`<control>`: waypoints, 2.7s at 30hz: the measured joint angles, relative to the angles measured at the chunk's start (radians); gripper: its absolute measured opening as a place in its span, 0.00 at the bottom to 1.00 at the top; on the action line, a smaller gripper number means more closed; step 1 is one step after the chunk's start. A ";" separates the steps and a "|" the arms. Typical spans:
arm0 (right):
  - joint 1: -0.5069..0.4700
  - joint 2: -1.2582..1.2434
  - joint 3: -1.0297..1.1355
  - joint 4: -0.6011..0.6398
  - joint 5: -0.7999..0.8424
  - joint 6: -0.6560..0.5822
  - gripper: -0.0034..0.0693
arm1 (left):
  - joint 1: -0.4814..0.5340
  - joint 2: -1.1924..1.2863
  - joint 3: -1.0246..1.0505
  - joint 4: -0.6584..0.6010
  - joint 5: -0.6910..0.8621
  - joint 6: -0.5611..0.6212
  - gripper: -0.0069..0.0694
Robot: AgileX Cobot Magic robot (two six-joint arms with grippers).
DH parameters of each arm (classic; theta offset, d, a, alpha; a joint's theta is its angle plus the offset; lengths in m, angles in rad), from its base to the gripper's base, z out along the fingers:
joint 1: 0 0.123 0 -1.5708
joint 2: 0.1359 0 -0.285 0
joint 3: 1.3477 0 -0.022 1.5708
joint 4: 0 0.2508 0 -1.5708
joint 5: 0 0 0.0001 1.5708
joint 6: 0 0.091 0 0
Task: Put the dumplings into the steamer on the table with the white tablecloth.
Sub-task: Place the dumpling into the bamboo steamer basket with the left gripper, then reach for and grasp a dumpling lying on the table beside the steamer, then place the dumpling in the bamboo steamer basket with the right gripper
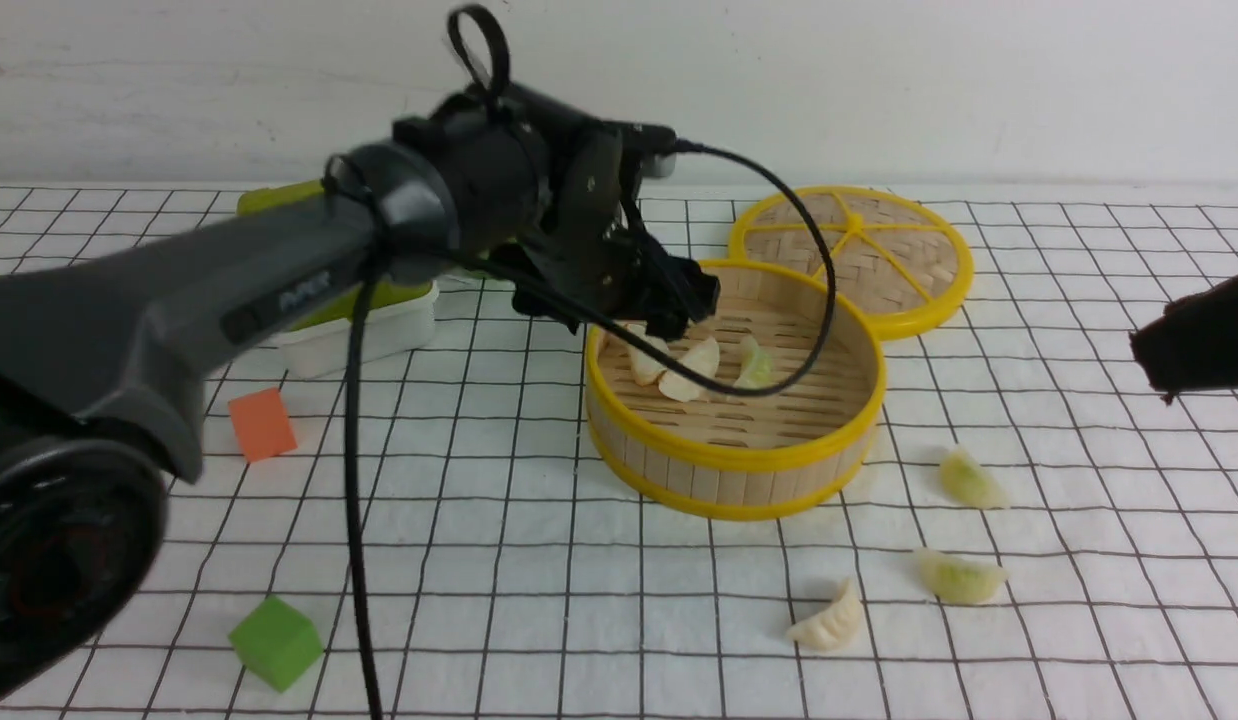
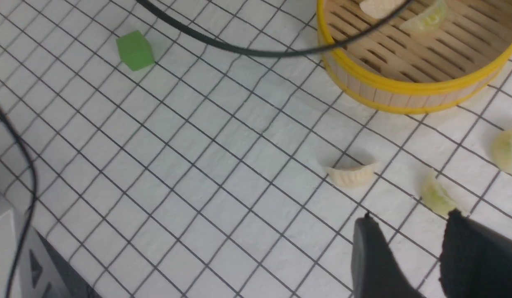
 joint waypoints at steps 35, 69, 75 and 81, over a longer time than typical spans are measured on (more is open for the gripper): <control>0.032 0.806 0.000 -0.478 -0.550 0.300 0.82 | 0.000 -1.115 1.067 -0.103 -0.029 0.040 0.07; 0.191 0.826 -0.342 -0.377 -0.507 0.307 0.05 | 0.000 -1.083 1.067 -0.122 0.038 0.049 0.07; 0.190 0.960 -0.356 -0.376 -0.578 0.369 0.07 | 0.000 -1.083 1.067 -0.122 0.099 0.049 0.07; 0.190 0.996 -0.364 -0.376 -0.585 0.383 0.31 | 0.000 -1.083 1.067 -0.122 0.134 0.078 0.07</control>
